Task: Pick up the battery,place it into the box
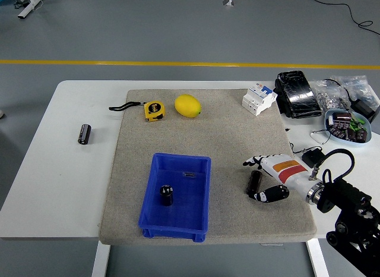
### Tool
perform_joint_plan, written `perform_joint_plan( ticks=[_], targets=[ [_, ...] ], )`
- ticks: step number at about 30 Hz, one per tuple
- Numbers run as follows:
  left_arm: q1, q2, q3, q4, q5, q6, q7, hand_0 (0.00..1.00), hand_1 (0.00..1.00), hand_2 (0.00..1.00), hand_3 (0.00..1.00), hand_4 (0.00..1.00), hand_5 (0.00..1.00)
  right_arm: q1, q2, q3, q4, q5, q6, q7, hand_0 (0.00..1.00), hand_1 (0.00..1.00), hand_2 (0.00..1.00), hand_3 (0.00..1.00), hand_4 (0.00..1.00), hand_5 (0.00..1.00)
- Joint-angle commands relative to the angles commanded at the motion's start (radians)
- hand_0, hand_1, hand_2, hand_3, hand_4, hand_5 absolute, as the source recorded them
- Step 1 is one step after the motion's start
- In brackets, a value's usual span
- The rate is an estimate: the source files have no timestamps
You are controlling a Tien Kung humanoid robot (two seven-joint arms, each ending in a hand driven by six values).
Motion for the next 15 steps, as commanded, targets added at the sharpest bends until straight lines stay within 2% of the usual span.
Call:
perform_joint_plan(
  ticks=[1,2,13,14,15],
  targets=[
    [0.0,0.0,0.0,0.0,0.001,0.0,0.0,0.677,0.625,0.672,0.646,0.667,0.68,0.0,0.001,-0.001,-0.001,0.001,-0.002,0.001,0.456,0.595,0.731,0.788,0.894,0.259],
    [0.0,0.0,-0.001,0.0,0.001,0.0,0.0,0.677,0.625,0.672,0.646,0.667,0.681,0.0,0.001,-0.002,-0.003,0.002,-0.004,0.002,0.414,0.555,0.711,0.775,0.88,0.249],
    [-0.001,0.0,-0.001,-0.001,0.003,-0.002,0.0,0.677,0.625,0.671,0.646,0.667,0.68,0.001,0.007,-0.011,-0.008,0.008,-0.019,0.009,0.413,0.551,0.709,0.765,0.867,0.239],
    [-0.001,0.0,-0.001,-0.001,0.004,-0.002,0.001,0.677,0.624,0.673,0.646,0.667,0.68,0.0,0.007,-0.012,-0.009,0.009,-0.022,0.01,0.41,0.54,0.702,0.707,0.831,0.229],
    [-0.001,0.0,-0.001,-0.001,0.003,-0.002,0.001,0.677,0.624,0.673,0.646,0.667,0.68,0.0,0.007,-0.012,-0.009,0.009,-0.024,0.011,0.41,0.54,0.702,0.707,0.831,0.229]
  ],
)
